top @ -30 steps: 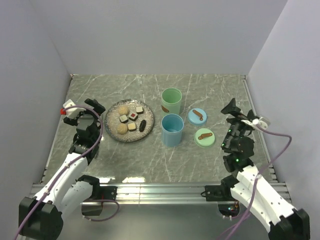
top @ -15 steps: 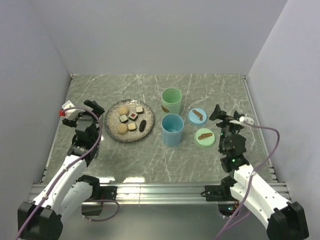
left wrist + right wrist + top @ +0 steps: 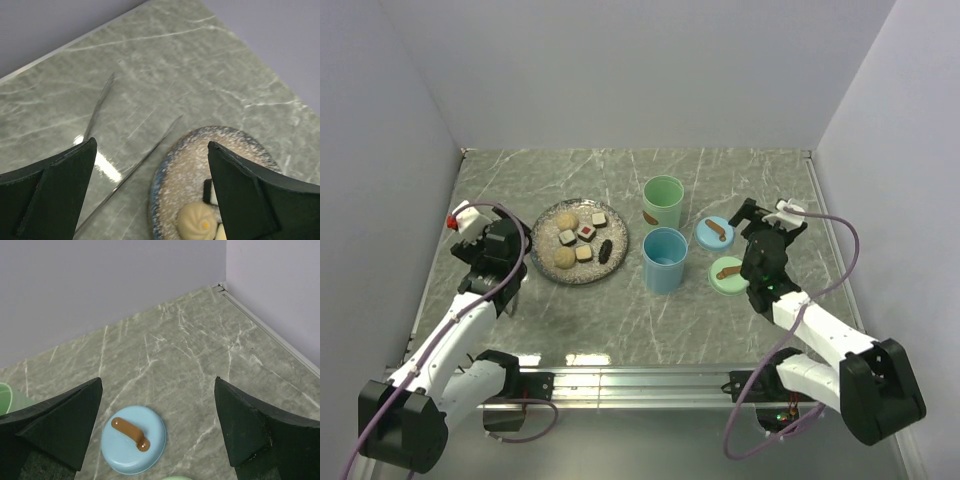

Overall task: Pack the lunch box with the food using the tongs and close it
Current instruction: Grab the clamp with the left arm

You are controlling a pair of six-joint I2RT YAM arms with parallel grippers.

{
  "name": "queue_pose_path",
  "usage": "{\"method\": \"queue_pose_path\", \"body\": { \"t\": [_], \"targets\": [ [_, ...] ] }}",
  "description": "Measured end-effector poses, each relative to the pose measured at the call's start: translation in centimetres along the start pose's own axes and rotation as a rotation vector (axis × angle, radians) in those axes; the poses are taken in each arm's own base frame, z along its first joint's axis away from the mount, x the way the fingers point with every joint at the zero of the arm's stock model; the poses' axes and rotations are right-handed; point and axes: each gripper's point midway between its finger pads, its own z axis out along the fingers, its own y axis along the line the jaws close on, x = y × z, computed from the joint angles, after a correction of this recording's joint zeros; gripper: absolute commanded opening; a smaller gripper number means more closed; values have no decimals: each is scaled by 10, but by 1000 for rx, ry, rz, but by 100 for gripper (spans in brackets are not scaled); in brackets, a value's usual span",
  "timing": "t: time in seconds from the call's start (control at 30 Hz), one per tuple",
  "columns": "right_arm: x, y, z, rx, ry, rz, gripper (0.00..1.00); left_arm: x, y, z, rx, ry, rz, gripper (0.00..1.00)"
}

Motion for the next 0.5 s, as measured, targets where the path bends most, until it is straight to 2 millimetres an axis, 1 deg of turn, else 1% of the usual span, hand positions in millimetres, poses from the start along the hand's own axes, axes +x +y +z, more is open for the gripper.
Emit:
{"method": "queue_pose_path", "body": {
  "t": [0.07,0.2,0.3,0.4,0.5],
  "targets": [
    [0,0,5,14,6,4,100,5,8,-1,-30,14,4,99],
    [2,-4,8,29,15,23,100,16,24,-4,-91,49,24,99],
    [-3,-7,7,25,6,54,100,26,36,-6,-126,79,44,100],
    [-11,-14,4,21,-17,101,100,40,49,-10,-157,123,72,99],
    [-15,-20,0,14,-31,134,100,53,54,-14,-149,165,67,100]
  ]
}}
